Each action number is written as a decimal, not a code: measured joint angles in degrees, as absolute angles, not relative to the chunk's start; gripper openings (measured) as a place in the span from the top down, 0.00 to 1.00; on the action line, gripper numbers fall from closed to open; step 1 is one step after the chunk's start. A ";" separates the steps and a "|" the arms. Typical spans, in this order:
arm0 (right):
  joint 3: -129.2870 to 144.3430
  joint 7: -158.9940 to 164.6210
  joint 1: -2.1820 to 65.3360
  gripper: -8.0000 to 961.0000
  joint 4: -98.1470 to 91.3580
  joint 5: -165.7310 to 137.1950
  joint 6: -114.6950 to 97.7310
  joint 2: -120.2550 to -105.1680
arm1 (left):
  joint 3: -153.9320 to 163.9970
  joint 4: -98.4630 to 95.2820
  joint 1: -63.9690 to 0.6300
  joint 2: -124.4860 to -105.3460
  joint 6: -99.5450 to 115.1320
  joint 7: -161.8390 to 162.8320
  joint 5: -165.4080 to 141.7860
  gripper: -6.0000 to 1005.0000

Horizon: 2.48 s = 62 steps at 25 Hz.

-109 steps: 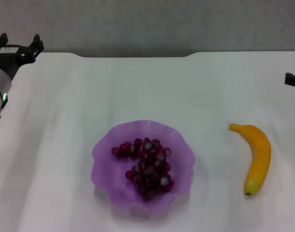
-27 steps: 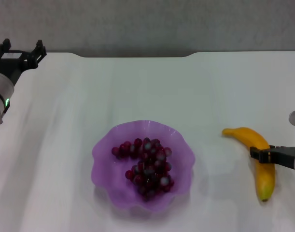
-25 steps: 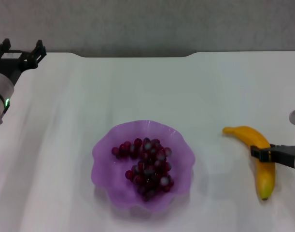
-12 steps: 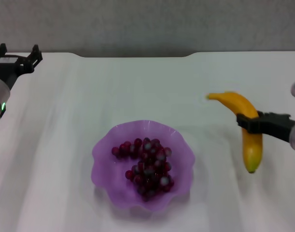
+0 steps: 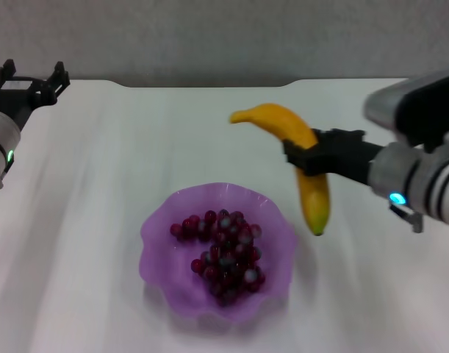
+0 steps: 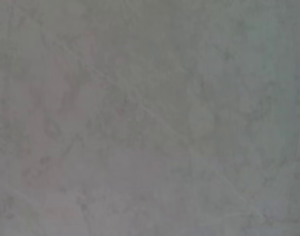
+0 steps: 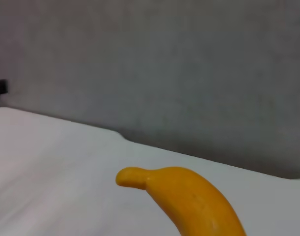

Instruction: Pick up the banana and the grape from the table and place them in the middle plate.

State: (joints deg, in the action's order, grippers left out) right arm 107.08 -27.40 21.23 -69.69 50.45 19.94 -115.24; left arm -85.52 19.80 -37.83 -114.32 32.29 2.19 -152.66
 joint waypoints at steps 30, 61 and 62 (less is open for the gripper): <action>125.07 -26.25 30.83 0.40 -55.42 54.54 10.64 -115.48 | -85.51 19.67 -39.29 -114.54 32.23 2.11 -152.66 0.11; 120.58 -33.81 24.67 0.06 -65.87 54.22 5.67 -115.14 | -85.52 19.53 -38.48 -114.53 32.75 1.99 -152.67 0.11; 120.02 -34.54 23.48 0.06 -66.44 54.22 4.17 -115.13 | -85.52 19.52 -38.42 -114.53 32.77 1.97 -152.67 0.11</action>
